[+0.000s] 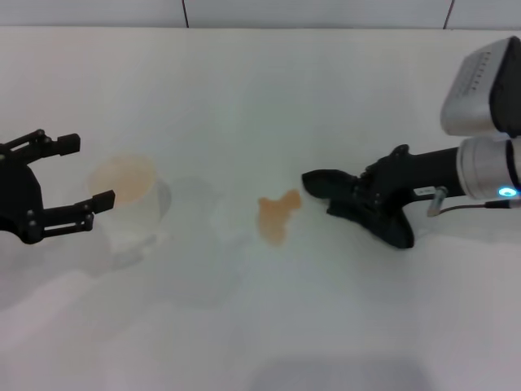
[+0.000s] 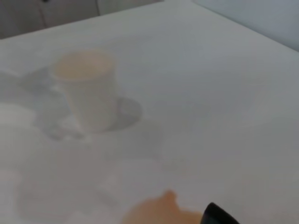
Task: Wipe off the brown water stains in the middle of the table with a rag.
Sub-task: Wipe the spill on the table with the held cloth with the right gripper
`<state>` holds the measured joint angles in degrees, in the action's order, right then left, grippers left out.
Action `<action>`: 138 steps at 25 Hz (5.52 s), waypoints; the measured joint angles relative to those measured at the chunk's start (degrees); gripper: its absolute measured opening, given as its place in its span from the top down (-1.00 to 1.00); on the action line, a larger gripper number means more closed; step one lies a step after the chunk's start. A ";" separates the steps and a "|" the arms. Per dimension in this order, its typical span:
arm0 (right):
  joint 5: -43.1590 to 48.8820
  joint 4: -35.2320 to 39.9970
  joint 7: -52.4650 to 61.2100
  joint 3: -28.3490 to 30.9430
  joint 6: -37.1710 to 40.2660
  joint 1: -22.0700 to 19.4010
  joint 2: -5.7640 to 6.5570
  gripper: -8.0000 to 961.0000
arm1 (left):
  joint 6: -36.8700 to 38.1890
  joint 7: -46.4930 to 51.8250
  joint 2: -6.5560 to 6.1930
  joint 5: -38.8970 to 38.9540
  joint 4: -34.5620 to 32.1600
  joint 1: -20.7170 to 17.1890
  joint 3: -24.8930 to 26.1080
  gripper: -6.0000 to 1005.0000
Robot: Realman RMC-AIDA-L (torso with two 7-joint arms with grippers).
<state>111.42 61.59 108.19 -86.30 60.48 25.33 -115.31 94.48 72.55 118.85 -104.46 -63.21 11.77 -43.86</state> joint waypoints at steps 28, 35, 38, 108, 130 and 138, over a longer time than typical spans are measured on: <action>1.19 -0.44 12.74 -16.97 -8.46 9.98 -0.39 0.87 | -0.62 -0.39 -0.02 -0.12 0.38 1.62 0.01 -0.75; 8.03 -0.90 18.49 -15.02 -12.70 10.16 -0.35 0.87 | -0.61 -0.40 0.06 -0.13 0.37 1.45 0.00 -0.75; 9.96 -0.93 20.09 -13.30 -13.60 9.89 -0.46 0.87 | -0.70 -0.40 0.12 -0.13 0.37 1.35 0.00 -0.75; 12.24 -4.88 31.10 -19.67 -20.65 15.84 -0.66 0.87 | -2.64 -1.48 0.24 0.48 4.87 3.23 -0.44 -0.75; 12.06 13.30 32.83 -24.35 -7.35 3.93 -0.15 0.86 | -2.29 -2.14 0.24 0.50 4.95 3.01 -0.43 -0.75; 15.53 13.35 32.77 -18.02 -7.71 2.28 -0.17 0.85 | -2.20 -2.34 0.24 0.32 4.95 3.15 -0.44 -0.75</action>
<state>126.95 74.94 140.95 -104.31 52.77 27.61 -115.48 92.28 70.21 119.09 -104.14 -58.27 14.92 -44.29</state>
